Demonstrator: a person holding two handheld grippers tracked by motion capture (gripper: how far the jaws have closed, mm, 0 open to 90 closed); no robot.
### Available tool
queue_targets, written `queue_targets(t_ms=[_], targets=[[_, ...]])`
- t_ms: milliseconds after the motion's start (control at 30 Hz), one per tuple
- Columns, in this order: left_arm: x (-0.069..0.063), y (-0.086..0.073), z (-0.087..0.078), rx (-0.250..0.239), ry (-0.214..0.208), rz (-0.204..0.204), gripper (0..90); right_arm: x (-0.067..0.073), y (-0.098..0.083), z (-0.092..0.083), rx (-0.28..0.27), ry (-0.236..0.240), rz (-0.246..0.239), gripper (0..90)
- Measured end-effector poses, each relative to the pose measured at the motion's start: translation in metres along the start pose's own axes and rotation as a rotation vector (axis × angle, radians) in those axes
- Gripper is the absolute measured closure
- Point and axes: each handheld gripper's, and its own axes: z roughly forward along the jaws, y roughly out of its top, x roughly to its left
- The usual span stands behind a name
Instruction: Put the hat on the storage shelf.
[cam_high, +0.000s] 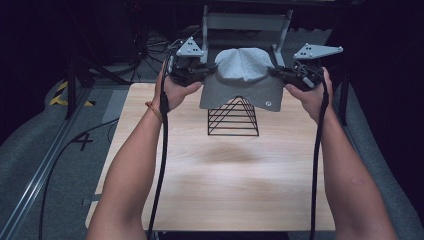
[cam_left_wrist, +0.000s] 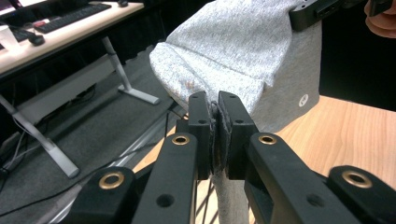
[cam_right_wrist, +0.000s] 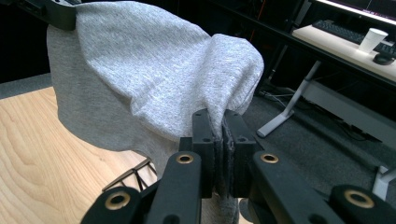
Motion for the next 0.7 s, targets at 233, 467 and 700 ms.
queue_targets(t_ms=[233,467,700], targets=[[0.003,-0.009,0.006,0.011,-0.004,-0.015,84.7,0.001,-0.009,0.004,0.021,0.004,0.003,85.2],[0.001,-0.031,0.026,0.069,-0.014,-0.029,84.7,0.003,-0.032,0.020,0.068,0.018,0.010,85.2],[0.000,-0.058,0.046,0.101,-0.031,-0.076,84.6,0.006,-0.058,0.035,0.103,0.035,0.031,85.2]])
